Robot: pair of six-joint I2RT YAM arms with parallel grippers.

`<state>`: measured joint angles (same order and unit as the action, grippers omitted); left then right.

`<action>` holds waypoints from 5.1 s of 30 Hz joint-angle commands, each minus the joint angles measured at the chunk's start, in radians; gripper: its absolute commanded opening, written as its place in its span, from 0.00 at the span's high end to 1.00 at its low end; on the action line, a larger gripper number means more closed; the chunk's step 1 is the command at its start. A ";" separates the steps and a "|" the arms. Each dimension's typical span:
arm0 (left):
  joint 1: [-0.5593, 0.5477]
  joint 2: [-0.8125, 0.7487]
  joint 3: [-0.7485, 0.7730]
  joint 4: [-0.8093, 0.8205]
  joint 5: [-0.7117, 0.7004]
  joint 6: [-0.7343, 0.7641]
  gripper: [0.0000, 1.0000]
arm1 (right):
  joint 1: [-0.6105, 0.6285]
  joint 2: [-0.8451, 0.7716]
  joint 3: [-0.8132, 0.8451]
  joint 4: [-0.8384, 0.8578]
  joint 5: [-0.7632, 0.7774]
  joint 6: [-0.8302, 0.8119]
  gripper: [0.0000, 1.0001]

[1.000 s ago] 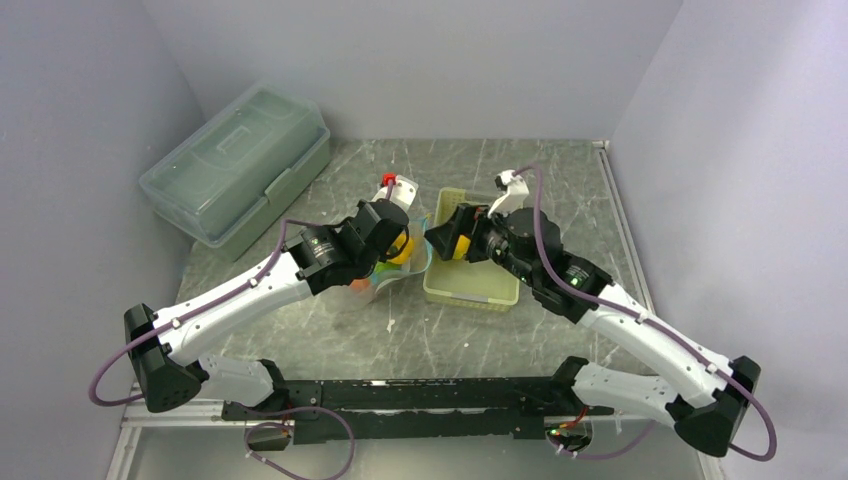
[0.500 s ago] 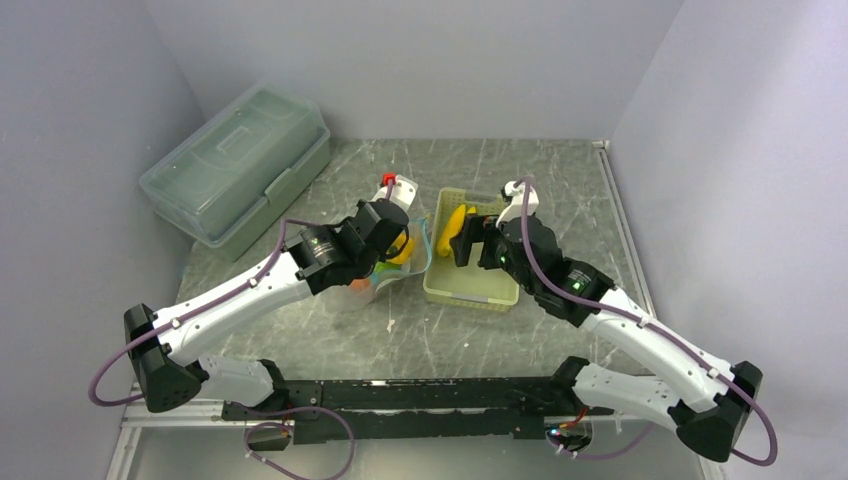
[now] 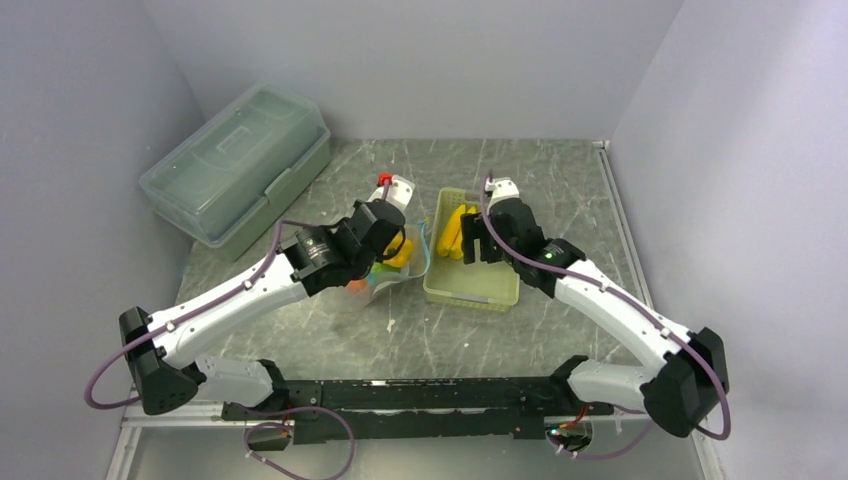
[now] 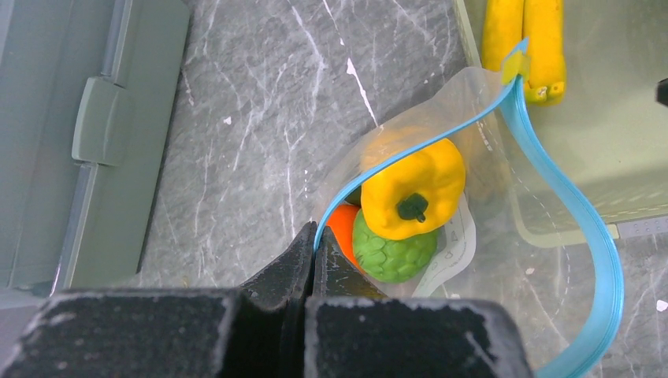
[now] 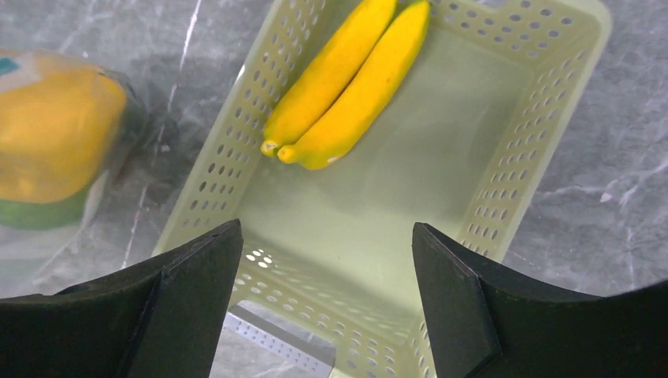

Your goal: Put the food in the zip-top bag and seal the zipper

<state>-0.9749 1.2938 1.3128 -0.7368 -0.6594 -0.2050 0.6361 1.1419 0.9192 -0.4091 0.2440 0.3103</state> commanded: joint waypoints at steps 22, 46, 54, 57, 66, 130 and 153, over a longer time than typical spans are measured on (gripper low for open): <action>-0.001 -0.073 -0.011 -0.011 -0.012 -0.025 1.00 | -0.029 0.421 0.264 0.039 -0.238 -0.288 0.37; -0.001 -0.070 -0.024 -0.006 -0.027 -0.017 1.00 | -0.019 0.564 0.340 -0.051 -0.262 -0.380 0.54; -0.001 -0.068 -0.023 -0.004 -0.026 -0.016 1.00 | 0.004 0.582 0.346 -0.066 -0.203 -0.392 0.62; -0.001 -0.070 -0.022 -0.003 -0.025 -0.016 1.00 | 0.012 0.587 0.349 -0.076 -0.180 -0.397 0.68; -0.001 -0.073 -0.022 -0.008 -0.027 -0.018 1.00 | 0.030 0.570 0.347 -0.091 -0.104 -0.385 0.89; -0.001 -0.081 0.008 0.012 -0.003 -0.031 1.00 | -0.094 -0.319 -0.400 1.451 -0.768 1.117 1.00; -0.001 -0.093 0.024 -0.003 0.015 -0.033 1.00 | 0.021 -0.096 -0.546 1.897 -0.757 1.282 1.00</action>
<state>-0.9749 1.2381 1.2911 -0.7685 -0.6510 -0.2085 0.6403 1.0088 0.4038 1.2907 -0.5259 1.5547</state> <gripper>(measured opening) 0.015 0.159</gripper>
